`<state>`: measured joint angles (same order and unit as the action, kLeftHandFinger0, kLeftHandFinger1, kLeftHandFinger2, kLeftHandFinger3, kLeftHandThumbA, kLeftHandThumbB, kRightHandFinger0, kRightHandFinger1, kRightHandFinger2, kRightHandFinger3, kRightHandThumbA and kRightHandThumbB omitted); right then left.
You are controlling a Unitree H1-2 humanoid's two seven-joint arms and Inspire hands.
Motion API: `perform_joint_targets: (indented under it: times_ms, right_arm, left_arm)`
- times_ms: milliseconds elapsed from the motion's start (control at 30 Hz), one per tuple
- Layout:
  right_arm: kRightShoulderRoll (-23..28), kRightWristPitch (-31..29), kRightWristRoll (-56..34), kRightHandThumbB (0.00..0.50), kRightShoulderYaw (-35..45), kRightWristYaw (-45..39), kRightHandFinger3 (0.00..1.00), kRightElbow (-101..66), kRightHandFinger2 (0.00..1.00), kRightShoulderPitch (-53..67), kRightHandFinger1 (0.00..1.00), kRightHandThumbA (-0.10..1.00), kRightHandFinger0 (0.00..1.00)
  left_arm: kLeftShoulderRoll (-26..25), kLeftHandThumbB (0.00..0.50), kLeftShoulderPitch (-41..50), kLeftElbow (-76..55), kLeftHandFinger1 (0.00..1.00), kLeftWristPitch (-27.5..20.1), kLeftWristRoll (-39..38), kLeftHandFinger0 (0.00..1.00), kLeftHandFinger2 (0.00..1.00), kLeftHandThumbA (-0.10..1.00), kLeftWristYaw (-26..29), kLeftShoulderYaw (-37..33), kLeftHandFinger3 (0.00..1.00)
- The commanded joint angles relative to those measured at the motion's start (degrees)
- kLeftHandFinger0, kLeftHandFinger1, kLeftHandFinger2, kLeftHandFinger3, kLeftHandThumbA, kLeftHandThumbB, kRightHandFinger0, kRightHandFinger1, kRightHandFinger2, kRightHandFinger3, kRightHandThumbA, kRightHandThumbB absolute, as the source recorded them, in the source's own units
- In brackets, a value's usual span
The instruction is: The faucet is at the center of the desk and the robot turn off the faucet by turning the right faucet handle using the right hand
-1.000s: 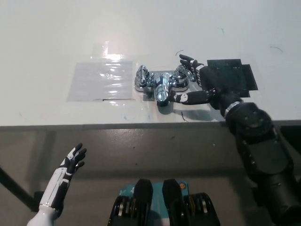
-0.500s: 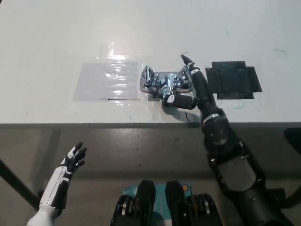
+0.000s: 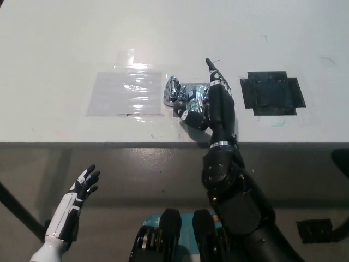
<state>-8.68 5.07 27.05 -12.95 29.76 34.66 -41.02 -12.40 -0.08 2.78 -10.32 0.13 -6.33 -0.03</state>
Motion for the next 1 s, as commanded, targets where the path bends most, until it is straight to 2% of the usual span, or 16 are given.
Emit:
perform_joint_targets:
  times_ms: [0, 100, 300, 400, 467, 533, 633, 733, 967]
  right_arm:
    - [-2.2, -4.3, 2.2, 0.134, -0.4, 4.6, 1.0, -1.7, 1.0, -4.3, 1.0, 1.0, 1.0]
    - [-1.5, -3.3, 0.9, 0.149, 1.0, 3.2, 1.0, -3.8, 1.0, -4.3, 1.0, 1.0, 1.0]
    - [0.3, -4.2, -0.3, 0.152, 2.3, 1.1, 1.0, -6.2, 1.0, -4.3, 1.0, 1.0, 1.0]
    - [2.7, -5.8, 0.6, 0.164, 2.6, 1.3, 1.0, -7.4, 1.0, -4.4, 1.0, 1.0, 1.0]
    - [4.7, -6.2, 2.1, 0.19, 2.8, 2.4, 1.0, -10.1, 1.0, -4.3, 1.0, 1.0, 1.0]
    - [6.1, -7.6, 3.1, 0.189, 2.9, 3.4, 1.0, -13.0, 1.0, -4.1, 1.0, 1.0, 1.0]
    - [7.6, -10.8, 3.2, 0.205, 3.3, 4.0, 1.0, -19.7, 1.0, -2.8, 1.0, 1.0, 1.0]
    - [9.2, -8.7, 4.6, 0.227, 3.4, 1.2, 1.0, -34.2, 1.0, 0.7, 1.0, 1.0, 1.0]
    - [14.6, -12.0, 2.3, 0.291, 3.4, -4.7, 1.0, -57.2, 1.0, 10.8, 1.0, 1.0, 1.0]
  left_arm:
    - [-1.2, 0.42, -0.5, -2.5, 1.0, 0.2, -0.9, 1.0, 1.0, 1.0, -1.3, 0.3, 1.0]
    - [-1.2, 0.399, -0.8, -2.0, 1.0, -0.8, -1.0, 1.0, 1.0, 1.0, -1.5, 0.3, 1.0]
    - [-1.1, 0.397, -0.5, -1.9, 1.0, -1.0, -0.9, 1.0, 1.0, 1.0, -1.7, 0.5, 1.0]
    - [-1.1, 0.41, -0.5, -1.8, 1.0, -0.8, -1.4, 1.0, 1.0, 1.0, -1.9, 0.6, 1.0]
    - [-1.2, 0.409, -0.5, -1.8, 1.0, -0.9, -1.1, 1.0, 1.0, 1.0, -2.0, 0.7, 1.0]
    - [-1.3, 0.402, -0.6, -1.7, 1.0, -1.1, -0.7, 1.0, 1.0, 1.0, -1.9, 0.7, 1.0]
    - [-1.4, 0.402, -0.5, -1.9, 1.0, -1.1, -0.6, 1.0, 1.0, 1.0, -1.8, 0.8, 1.0]
    - [-1.5, 0.401, -0.4, -2.0, 1.0, -1.0, -0.8, 1.0, 1.0, 1.0, -1.7, 1.0, 1.0]
    - [-1.8, 0.399, -0.8, -1.9, 1.0, -0.9, -1.4, 1.0, 1.0, 1.0, -2.2, 1.0, 1.0]
